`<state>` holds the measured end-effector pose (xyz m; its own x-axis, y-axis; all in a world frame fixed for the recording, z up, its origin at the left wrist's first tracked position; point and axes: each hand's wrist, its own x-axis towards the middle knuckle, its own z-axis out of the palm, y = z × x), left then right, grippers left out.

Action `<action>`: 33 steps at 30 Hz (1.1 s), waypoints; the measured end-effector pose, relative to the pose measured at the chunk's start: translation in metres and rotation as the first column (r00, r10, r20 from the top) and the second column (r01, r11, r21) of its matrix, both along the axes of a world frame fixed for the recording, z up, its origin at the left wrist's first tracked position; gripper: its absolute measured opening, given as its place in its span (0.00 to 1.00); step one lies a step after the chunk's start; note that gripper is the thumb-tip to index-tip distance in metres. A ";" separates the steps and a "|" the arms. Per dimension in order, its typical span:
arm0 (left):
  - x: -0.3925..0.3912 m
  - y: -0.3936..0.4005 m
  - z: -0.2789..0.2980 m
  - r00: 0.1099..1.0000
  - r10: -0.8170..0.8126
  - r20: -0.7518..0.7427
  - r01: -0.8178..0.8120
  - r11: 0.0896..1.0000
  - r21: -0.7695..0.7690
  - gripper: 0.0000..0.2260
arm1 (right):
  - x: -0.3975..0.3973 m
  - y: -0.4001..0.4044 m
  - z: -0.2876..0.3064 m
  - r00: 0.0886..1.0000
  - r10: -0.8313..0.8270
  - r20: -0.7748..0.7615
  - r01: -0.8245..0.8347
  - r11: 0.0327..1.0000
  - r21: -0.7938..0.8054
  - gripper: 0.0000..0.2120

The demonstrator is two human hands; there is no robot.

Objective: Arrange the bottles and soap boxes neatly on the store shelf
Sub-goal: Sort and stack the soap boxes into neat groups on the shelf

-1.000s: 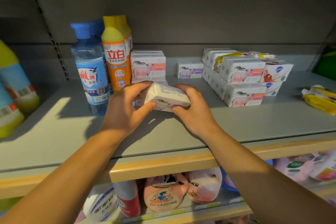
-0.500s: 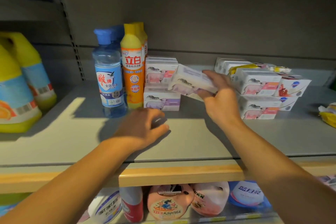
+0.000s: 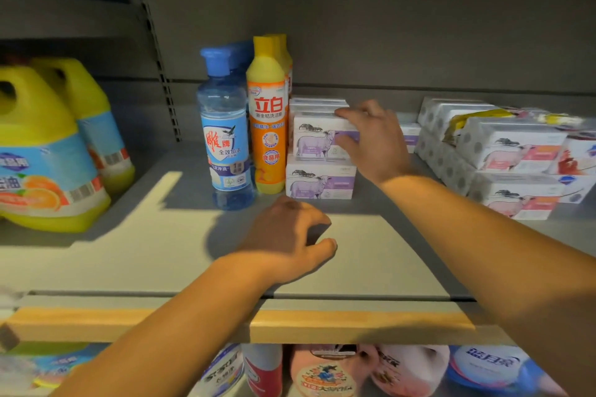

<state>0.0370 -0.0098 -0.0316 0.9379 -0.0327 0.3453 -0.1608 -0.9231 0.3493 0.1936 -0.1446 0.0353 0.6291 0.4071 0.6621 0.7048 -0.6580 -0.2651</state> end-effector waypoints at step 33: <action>0.001 0.001 0.001 0.999 0.000 -0.035 -0.001 1.000 -0.029 0.23 | 0.000 0.012 -0.003 0.999 0.014 0.029 -0.014 1.000 0.001 0.20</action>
